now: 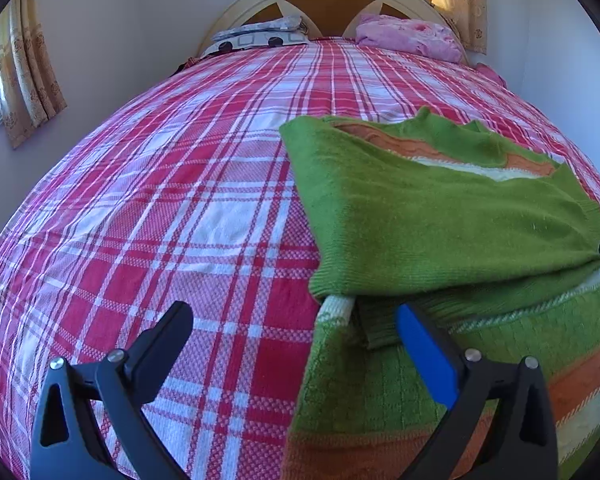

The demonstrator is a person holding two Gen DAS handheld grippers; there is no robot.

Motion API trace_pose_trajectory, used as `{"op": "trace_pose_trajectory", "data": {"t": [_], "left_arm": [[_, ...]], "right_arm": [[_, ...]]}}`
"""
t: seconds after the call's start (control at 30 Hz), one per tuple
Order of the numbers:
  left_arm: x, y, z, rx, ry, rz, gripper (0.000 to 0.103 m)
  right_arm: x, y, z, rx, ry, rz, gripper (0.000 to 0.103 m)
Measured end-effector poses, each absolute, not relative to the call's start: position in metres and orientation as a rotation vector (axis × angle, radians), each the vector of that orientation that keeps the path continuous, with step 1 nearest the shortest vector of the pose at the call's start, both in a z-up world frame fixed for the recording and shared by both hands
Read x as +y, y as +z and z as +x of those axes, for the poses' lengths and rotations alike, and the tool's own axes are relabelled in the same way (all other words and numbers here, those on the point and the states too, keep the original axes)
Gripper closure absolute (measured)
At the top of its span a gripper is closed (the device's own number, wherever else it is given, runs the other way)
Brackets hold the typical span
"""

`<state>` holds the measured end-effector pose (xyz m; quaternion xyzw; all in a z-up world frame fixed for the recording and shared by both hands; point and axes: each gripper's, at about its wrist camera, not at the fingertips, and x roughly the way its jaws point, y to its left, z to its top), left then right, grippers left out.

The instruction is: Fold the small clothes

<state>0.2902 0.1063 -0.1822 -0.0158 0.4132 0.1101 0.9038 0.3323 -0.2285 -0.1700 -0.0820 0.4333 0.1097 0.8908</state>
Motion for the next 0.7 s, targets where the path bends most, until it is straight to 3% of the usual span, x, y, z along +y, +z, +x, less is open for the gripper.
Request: {"op": "trace_pose_trajectory", "data": {"t": [0.2,0.7], "left_arm": [[0.101,-0.178,0.280,0.839,0.207,-0.039,0.000],[0.086,-0.164,0.236,0.794,0.152,-0.056,0.000]], "right_arm": [[-0.234,-0.165,0.325,0.908,0.227,-0.159,0.047],[-0.236,-0.156,0.273,0.885,0.248,-0.132,0.046]]}}
